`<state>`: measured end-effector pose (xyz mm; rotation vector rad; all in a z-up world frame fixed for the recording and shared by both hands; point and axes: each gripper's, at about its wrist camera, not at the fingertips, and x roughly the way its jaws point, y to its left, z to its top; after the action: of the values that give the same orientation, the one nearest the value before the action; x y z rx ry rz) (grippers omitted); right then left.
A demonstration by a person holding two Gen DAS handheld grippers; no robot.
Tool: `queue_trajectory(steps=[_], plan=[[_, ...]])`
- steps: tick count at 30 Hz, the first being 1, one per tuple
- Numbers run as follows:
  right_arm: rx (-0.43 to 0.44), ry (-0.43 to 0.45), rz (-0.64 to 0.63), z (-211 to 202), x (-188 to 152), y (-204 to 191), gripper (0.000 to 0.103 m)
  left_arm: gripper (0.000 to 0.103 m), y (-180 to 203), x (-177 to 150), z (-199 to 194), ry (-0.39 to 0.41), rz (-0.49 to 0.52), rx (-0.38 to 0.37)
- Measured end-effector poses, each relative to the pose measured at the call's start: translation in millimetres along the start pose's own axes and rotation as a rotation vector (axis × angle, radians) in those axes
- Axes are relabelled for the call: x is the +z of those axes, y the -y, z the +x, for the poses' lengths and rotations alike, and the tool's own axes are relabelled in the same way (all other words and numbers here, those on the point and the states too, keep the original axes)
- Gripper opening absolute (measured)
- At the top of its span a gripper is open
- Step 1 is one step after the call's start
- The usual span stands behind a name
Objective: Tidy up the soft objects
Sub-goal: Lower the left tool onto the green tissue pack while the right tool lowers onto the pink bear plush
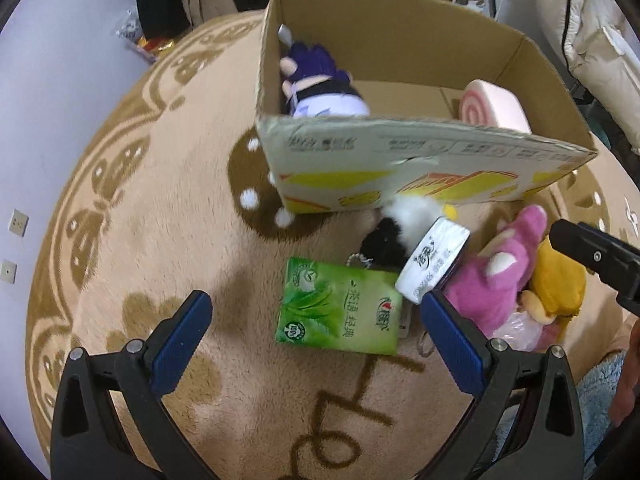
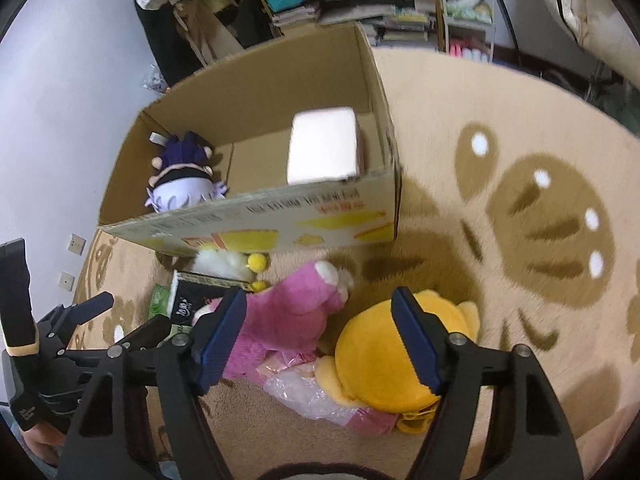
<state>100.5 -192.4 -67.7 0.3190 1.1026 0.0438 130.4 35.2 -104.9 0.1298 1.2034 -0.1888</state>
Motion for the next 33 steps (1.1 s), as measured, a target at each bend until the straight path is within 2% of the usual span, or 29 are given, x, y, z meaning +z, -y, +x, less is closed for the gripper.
queue_trajectory(steps=[8, 15, 19, 23, 28, 33], plan=[[0.020, -0.051, 0.026, 19, -4, 2, 0.078, 0.103, -1, -1, 22, -0.055, -0.008, -0.013], [0.029, -0.069, 0.024, 26, -4, 2, 0.078, 0.101, 2, -2, 42, -0.093, -0.003, 0.007], [0.035, -0.071, 0.016, 28, -4, -2, 0.078, 0.091, 3, -2, 50, -0.109, -0.013, -0.011], [0.042, -0.072, 0.025, 30, -3, -5, 0.078, 0.089, 7, -5, 59, -0.122, 0.006, -0.004], [0.056, -0.073, 0.041, 30, -2, -7, 0.078, 0.086, 3, -9, 60, -0.122, -0.033, -0.027], [0.111, -0.068, 0.043, 29, -3, -15, 0.079, 0.080, -1, -12, 59, -0.122, -0.040, -0.032]])
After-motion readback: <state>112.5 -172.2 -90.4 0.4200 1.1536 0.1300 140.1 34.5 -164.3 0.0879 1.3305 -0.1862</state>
